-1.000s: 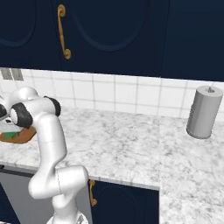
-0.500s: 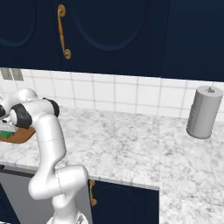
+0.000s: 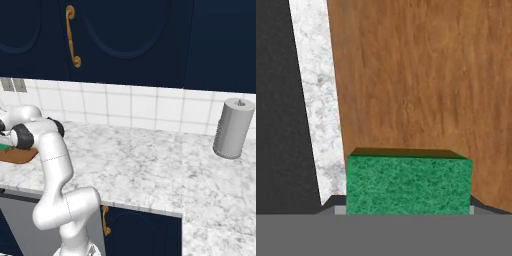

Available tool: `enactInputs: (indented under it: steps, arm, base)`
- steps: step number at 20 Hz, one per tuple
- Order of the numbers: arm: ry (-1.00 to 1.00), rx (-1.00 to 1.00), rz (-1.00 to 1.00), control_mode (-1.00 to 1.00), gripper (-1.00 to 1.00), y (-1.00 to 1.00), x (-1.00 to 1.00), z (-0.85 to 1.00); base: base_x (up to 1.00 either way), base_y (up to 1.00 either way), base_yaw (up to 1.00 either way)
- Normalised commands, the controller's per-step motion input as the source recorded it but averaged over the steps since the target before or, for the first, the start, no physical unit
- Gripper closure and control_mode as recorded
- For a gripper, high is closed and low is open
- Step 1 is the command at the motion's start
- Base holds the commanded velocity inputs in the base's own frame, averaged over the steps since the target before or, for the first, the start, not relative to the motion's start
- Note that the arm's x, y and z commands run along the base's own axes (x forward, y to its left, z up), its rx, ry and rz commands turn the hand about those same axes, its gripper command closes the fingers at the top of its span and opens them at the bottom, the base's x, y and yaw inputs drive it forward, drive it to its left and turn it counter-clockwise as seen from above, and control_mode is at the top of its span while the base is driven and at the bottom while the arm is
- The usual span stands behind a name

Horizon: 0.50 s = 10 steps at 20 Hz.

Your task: Pick up the sponge from the counter and clean the cutting board by briefly scrubbing or pressing down on the cutting board. Once finished, release the sponge.

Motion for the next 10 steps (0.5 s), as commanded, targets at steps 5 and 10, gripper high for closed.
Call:
enactInputs:
  steps: [5,10]
  arm:
    - [0.00,0.00,-0.03,-1.00,1.00,-0.65,0.43,-0.09]
    - [0.00,0.00,0.00,-1.00,1.00,-0.98,0.09,-0.53]
  base:
    - [0.00,0.00,0.00]
    - [0.00,0.00,0.00]
